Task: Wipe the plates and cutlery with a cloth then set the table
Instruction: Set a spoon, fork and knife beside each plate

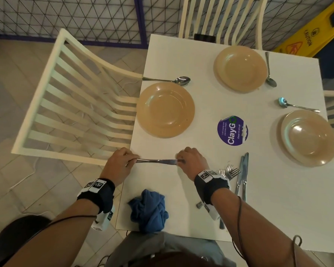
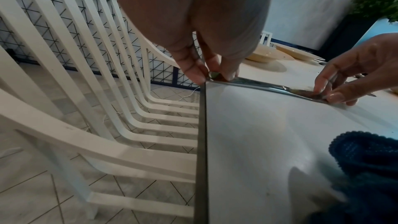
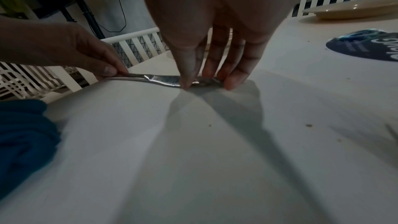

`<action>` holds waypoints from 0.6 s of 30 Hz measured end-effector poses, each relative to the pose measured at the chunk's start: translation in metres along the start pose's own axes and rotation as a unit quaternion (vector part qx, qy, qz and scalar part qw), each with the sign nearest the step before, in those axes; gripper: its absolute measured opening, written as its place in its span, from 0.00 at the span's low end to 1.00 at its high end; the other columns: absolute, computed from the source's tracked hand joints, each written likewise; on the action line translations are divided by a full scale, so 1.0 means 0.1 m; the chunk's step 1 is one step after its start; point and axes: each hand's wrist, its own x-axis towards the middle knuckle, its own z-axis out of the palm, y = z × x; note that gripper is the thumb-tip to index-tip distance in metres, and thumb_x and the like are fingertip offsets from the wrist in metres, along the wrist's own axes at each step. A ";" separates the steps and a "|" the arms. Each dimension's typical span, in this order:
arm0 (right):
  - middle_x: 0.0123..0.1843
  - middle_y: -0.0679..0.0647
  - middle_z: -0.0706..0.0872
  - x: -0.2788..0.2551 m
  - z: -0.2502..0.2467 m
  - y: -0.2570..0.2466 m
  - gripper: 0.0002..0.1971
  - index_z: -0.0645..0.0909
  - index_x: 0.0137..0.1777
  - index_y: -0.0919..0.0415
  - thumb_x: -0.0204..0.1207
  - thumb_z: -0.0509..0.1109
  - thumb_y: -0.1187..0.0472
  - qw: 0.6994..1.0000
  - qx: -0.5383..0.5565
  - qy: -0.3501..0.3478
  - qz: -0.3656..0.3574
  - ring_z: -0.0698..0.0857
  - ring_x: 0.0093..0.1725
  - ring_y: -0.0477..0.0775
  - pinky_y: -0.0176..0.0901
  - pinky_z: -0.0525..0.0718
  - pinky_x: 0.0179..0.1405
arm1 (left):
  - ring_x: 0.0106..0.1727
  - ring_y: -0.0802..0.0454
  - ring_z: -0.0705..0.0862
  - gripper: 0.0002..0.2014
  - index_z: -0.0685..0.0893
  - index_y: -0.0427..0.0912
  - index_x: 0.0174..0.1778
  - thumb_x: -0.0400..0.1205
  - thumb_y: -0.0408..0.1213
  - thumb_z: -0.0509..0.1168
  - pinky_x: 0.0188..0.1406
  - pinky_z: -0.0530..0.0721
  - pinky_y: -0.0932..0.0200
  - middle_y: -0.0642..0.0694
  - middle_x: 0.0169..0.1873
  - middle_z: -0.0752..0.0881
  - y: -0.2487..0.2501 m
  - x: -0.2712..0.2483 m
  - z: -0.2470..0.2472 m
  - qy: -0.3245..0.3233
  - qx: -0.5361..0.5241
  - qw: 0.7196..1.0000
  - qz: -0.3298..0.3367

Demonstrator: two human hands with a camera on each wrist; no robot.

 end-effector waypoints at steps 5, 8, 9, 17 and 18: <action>0.58 0.48 0.83 -0.13 -0.09 0.14 0.11 0.85 0.61 0.50 0.81 0.70 0.52 0.998 0.057 0.040 0.011 0.81 0.59 0.52 0.52 0.83 0.55 | 0.55 0.51 0.77 0.13 0.89 0.46 0.63 0.84 0.34 0.69 0.57 0.79 0.57 0.50 0.53 0.83 0.12 -0.01 -0.02 0.008 0.009 1.000 -0.024; 0.56 0.47 0.84 -0.31 -0.27 0.38 0.09 0.86 0.59 0.50 0.81 0.70 0.54 0.989 0.103 0.105 0.031 0.84 0.53 0.51 0.46 0.83 0.53 | 0.57 0.52 0.76 0.14 0.89 0.46 0.64 0.84 0.33 0.68 0.57 0.77 0.59 0.51 0.54 0.84 0.37 -0.03 -0.03 0.031 0.004 0.999 -0.029; 0.55 0.47 0.85 -0.39 -0.33 0.48 0.09 0.86 0.58 0.51 0.81 0.70 0.54 0.985 0.117 0.124 0.040 0.84 0.52 0.50 0.45 0.82 0.52 | 0.56 0.52 0.77 0.13 0.89 0.46 0.63 0.84 0.33 0.68 0.57 0.76 0.60 0.51 0.52 0.84 0.51 -0.05 -0.03 0.034 -0.010 0.999 -0.020; 0.64 0.50 0.82 -0.97 -0.49 1.33 0.12 0.84 0.62 0.51 0.80 0.70 0.54 0.960 0.153 0.166 0.166 0.85 0.57 0.56 0.46 0.81 0.57 | 0.50 0.60 0.84 0.11 0.87 0.61 0.60 0.86 0.48 0.62 0.56 0.83 0.54 0.67 0.57 0.84 1.71 -0.06 0.54 -0.140 -0.020 0.990 0.009; 0.66 0.50 0.82 -0.99 -0.48 1.39 0.13 0.83 0.63 0.51 0.80 0.69 0.54 0.961 0.154 0.148 0.177 0.84 0.59 0.56 0.47 0.81 0.59 | 0.52 0.58 0.85 0.11 0.86 0.61 0.60 0.86 0.49 0.61 0.56 0.83 0.54 0.67 0.57 0.83 1.84 -0.07 0.65 -0.162 0.006 0.987 0.008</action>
